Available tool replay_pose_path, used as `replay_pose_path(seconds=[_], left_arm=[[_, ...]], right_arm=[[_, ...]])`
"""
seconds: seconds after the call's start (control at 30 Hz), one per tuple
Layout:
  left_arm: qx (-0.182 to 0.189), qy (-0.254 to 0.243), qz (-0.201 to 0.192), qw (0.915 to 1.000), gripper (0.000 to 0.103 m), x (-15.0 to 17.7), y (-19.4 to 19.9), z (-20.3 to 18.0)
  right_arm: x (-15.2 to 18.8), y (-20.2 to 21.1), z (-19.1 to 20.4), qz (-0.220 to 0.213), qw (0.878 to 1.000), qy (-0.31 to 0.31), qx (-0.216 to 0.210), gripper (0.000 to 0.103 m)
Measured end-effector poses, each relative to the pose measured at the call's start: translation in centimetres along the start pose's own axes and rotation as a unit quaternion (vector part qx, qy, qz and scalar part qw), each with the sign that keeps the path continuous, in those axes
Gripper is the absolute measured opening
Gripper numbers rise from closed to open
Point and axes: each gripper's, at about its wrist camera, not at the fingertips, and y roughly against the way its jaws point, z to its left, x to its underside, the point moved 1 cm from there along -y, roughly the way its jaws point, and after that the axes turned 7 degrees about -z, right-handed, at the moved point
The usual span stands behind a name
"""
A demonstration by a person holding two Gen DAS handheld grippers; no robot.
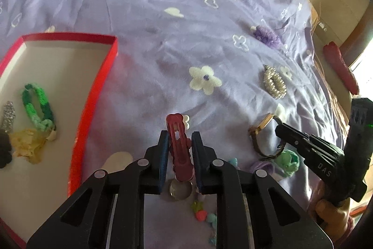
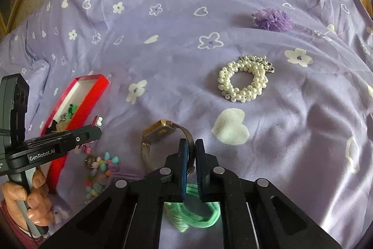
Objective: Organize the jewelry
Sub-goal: 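Grasp the pink hair clip with the left tool while the right grasps the watch, then carry pink clip and watch into the red box and open both tools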
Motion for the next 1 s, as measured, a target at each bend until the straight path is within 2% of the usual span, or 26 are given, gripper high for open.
replay_pose_path(seconds=[0.17, 0.5, 1.0], left_arm=[[-0.001, 0.001, -0.014, 0.9999, 0.017, 0.2, 2.3, 0.5], [-0.016, 0.036, -0.044, 0.9982, 0.017, 1.4, 7.3, 4.2], [-0.051, 0.076, -0.071, 0.9933, 0.017, 3.8, 12.6, 10.4]], right_arm=[[-0.3, 1.2, 1.2, -0.014, 1.0, -0.008, -0.019, 0.006], [-0.4, 2.2, 5.8, -0.025, 0.998, -0.005, -0.059, 0.006], [0.8, 0.9, 13.8, -0.002, 0.993, 0.024, -0.117, 0.006]])
